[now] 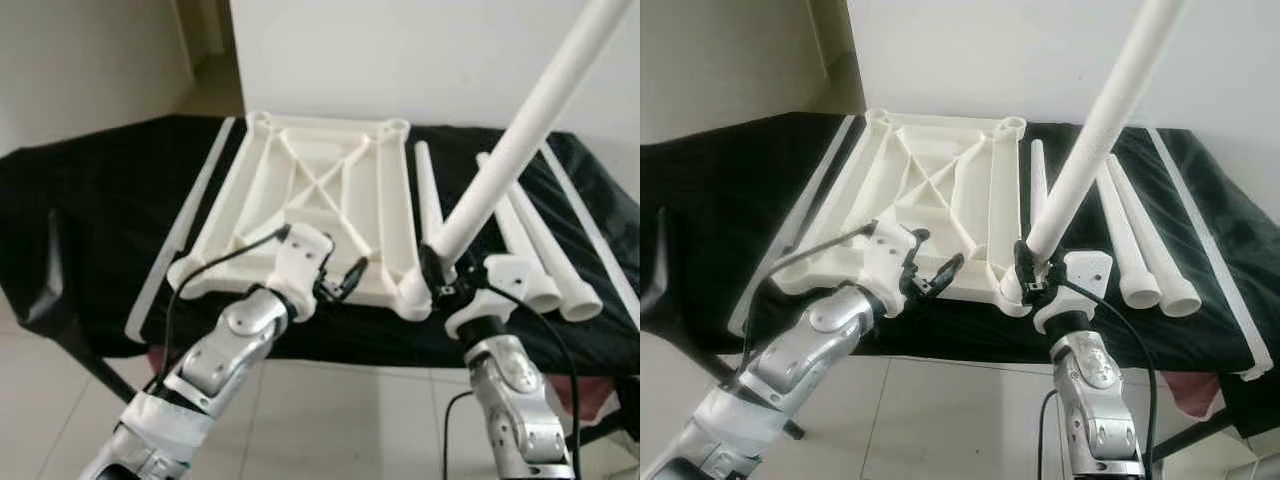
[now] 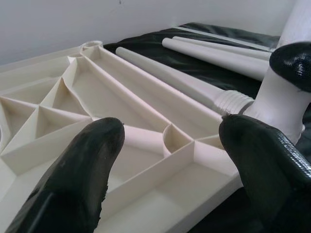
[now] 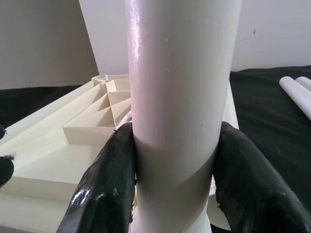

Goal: Building children table

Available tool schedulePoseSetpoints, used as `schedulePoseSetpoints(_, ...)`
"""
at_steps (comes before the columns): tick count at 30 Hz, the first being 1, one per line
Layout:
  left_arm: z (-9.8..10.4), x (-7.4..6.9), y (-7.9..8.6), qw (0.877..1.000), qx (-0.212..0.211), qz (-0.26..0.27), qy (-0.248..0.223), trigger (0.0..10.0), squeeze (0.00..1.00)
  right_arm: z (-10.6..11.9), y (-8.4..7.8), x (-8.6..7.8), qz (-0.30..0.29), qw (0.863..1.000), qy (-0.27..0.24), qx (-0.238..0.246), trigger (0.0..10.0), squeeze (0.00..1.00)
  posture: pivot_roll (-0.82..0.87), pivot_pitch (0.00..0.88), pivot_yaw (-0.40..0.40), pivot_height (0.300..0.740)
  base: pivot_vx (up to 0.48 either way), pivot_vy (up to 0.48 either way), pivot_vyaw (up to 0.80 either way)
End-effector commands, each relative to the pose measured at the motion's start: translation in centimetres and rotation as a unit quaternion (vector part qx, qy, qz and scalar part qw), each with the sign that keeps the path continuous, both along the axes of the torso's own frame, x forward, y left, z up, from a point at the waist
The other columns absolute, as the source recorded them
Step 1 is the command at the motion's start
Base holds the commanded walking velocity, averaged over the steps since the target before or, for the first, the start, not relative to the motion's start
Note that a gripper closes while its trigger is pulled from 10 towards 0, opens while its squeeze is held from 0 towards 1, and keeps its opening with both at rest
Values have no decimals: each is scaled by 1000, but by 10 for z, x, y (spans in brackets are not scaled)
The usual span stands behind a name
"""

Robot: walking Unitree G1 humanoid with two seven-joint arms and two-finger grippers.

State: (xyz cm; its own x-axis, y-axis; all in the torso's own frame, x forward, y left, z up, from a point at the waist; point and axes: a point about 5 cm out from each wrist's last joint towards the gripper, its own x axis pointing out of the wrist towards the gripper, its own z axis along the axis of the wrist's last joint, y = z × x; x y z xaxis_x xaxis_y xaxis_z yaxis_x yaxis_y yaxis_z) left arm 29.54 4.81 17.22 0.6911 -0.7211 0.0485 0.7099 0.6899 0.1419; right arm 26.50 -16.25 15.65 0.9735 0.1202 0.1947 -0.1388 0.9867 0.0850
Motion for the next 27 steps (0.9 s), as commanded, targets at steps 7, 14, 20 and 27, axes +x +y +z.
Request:
schedulePoseSetpoints(7, -1, -9, -8, 996, 5, -91, 13, 10000, 0, -22, 1, -14, 0, 995, -2, -104, 10000, 0, 4, 53, 4, 740, 0, 0, 0)
schedulePoseSetpoints(14, 2, -8, -8, 996, 2, -93, 14, 10000, 0, -35, 2, -16, 16, 997, 26, -74, 10000, 0, 7, 54, 7, 740, 0, 0, 0)
schedulePoseSetpoints(20, 3, -7, -6, 996, 4, -91, 14, 10000, 0, -38, 2, -10, 14, 995, 56, -76, 10000, 0, 7, 58, 15, 740, 0, 0, 0)
schedulePoseSetpoints(27, 4, -6, -5, 996, 4, -91, 14, 10000, 0, -31, 5, 5, 13, 995, 83, -53, 10000, 0, 8, 61, 15, 740, 0, 0, 0)
